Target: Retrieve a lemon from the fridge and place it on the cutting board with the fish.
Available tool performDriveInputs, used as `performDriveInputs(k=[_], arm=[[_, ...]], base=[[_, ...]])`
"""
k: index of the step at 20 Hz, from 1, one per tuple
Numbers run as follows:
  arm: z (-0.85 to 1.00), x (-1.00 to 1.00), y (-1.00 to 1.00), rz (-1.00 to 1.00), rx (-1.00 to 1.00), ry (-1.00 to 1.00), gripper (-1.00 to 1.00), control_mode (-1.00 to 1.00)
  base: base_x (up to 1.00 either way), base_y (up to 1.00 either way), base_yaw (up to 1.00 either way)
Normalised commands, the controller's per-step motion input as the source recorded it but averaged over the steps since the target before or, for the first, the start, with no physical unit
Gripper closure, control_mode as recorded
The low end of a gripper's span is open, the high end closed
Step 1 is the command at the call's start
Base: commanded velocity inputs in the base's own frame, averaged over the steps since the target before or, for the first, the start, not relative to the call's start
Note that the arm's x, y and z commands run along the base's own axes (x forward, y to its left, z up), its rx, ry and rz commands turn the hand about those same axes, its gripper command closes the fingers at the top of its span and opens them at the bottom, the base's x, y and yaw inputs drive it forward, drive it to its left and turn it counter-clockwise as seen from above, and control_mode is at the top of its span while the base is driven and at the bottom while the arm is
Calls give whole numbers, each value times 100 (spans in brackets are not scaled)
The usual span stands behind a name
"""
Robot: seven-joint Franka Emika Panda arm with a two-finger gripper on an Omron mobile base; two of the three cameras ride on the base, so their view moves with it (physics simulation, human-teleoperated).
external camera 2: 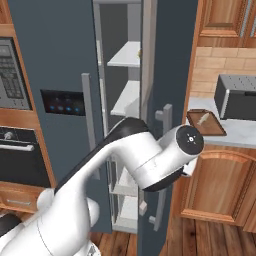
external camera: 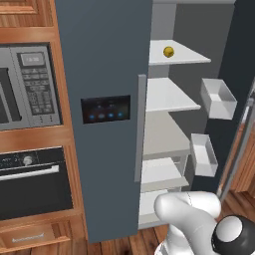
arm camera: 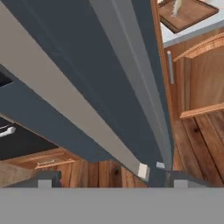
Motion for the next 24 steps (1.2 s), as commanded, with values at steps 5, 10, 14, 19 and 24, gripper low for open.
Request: performDriveInputs(k=[5, 10, 14, 19, 24], arm=[[53, -80, 14, -11, -14, 1, -100, -100], [39, -13, 90, -4, -42, 18, -100, -100], [17, 33, 98, -13, -53, 36, -100, -100], [1, 68, 54, -7, -39, 32, -100, -100], [0, 79, 42, 0, -24, 8, -100, -100]], base=[[0, 0, 0], [0, 0, 0], [0, 0, 0], [0, 0, 0], [0, 0, 0]])
